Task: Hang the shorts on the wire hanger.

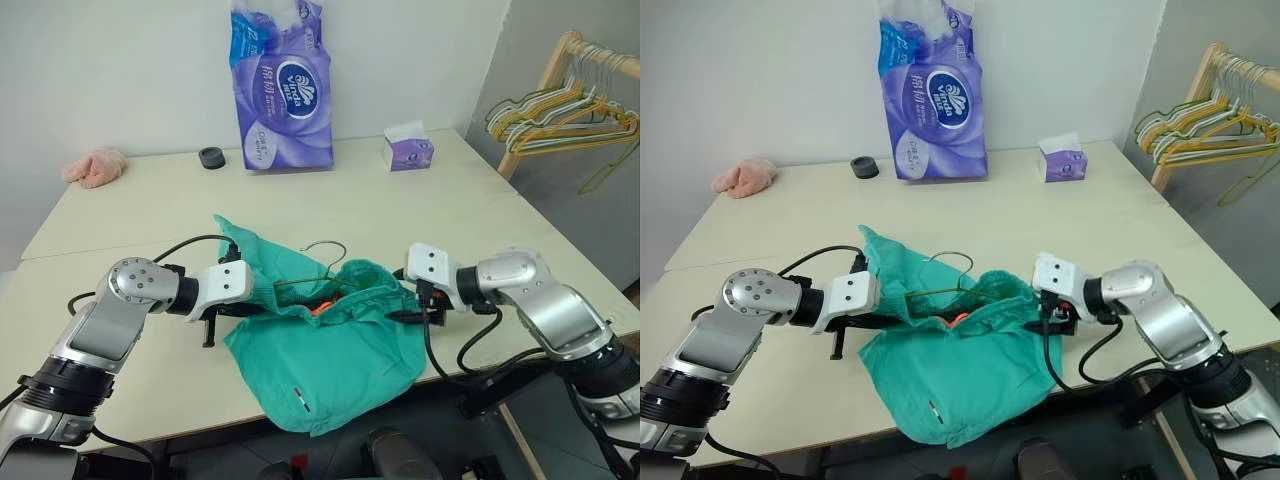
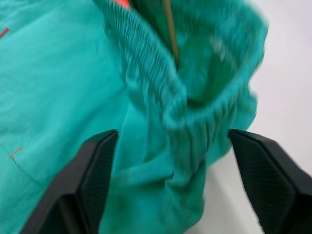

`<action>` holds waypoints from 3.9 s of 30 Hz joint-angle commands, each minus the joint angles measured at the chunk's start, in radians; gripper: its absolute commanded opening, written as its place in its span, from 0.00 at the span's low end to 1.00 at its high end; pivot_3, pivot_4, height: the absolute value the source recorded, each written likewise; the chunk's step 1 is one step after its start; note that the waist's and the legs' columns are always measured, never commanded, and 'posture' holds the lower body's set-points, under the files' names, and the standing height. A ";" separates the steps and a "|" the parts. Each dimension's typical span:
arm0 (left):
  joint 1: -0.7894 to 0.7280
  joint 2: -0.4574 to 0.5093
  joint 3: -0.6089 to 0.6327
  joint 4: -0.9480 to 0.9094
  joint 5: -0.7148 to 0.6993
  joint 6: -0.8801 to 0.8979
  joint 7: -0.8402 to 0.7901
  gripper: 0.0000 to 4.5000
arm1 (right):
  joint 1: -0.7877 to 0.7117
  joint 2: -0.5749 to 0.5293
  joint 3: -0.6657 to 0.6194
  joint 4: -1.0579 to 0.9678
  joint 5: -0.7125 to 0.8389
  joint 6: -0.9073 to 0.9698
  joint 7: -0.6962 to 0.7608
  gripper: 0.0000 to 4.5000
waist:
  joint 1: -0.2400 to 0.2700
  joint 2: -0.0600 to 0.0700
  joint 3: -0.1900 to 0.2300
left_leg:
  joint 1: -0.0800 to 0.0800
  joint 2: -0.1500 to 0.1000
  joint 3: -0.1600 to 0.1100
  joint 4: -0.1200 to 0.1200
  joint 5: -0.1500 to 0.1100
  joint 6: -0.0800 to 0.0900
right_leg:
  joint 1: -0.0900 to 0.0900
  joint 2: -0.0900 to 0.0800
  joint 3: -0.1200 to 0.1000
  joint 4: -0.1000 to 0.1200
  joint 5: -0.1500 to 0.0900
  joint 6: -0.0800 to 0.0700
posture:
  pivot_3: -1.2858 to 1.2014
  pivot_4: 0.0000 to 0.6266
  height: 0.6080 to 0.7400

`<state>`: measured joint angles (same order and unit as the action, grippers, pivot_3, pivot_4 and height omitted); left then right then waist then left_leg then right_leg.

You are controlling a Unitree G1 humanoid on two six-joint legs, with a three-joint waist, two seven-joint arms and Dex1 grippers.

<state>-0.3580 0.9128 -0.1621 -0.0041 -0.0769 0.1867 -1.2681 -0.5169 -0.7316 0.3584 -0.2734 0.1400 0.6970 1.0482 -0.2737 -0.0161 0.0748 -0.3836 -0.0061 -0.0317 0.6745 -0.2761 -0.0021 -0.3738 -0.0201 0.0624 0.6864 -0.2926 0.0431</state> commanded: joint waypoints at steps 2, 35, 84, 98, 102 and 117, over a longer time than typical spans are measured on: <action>-0.009 -0.003 0.001 -0.016 -0.001 -0.014 0.001 0.00 | -0.005 0.000 -0.004 -0.017 0.009 0.008 0.003 0.85 | -0.001 0.000 0.000 | 0.000 0.000 0.000 0.000 0.000 0.000 | 0.000 0.000 0.000 0.000 0.000 0.000 | 0.40 0.04 1.00; -0.033 -0.090 0.106 -0.013 -0.111 0.111 0.066 0.12 | -0.150 0.213 0.147 0.247 -0.104 -0.126 0.063 0.00 | -0.001 0.000 0.000 | 0.000 -0.001 -0.003 0.001 0.000 0.000 | 0.000 0.000 -0.002 0.001 0.000 0.000 | 0.41 0.03 1.00; -0.168 -0.100 0.135 0.262 -0.195 0.027 -0.112 0.81 | -0.085 -0.071 -0.012 -0.032 0.107 0.017 0.196 0.00 | -0.010 0.001 0.000 | -0.008 -0.001 -0.016 0.004 0.000 0.000 | 0.000 -0.002 -0.016 0.000 0.000 -0.001 | 0.39 0.05 1.00; -0.215 -0.122 0.177 0.398 -0.165 0.031 0.030 0.00 | -0.069 -0.117 -0.019 -0.008 0.128 0.033 0.208 0.00 | -0.006 0.001 0.000 | -0.008 -0.001 -0.016 0.004 0.000 0.000 | 0.000 -0.002 -0.017 0.000 0.000 -0.001 | 0.39 0.05 1.00; -0.208 -0.128 0.175 0.419 -0.156 0.001 0.060 0.00 | -0.049 -0.143 -0.026 -0.011 0.138 0.041 0.211 0.00 | -0.004 0.001 0.000 | -0.008 -0.001 -0.016 0.004 0.000 0.000 | 0.000 -0.002 -0.017 0.000 0.000 -0.001 | 0.39 0.05 1.00; -0.138 -0.153 0.171 0.343 -0.151 -0.035 0.095 0.00 | -0.024 -0.152 -0.064 -0.009 0.199 0.109 0.195 0.00 | -0.003 0.001 0.000 | -0.008 -0.001 -0.016 0.004 0.000 0.000 | 0.000 -0.002 -0.017 0.000 0.000 -0.001 | 0.39 0.05 1.00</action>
<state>-0.4957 0.7609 -0.0122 0.3841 -0.2155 0.1660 -1.1865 -0.5207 -0.8876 0.3253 -0.2602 0.3206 0.7980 1.2544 -0.2766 -0.0150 0.0747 -0.3916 -0.0071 -0.0481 0.6781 -0.2760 -0.0024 -0.3738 -0.0221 0.0457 0.6860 -0.2929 0.0422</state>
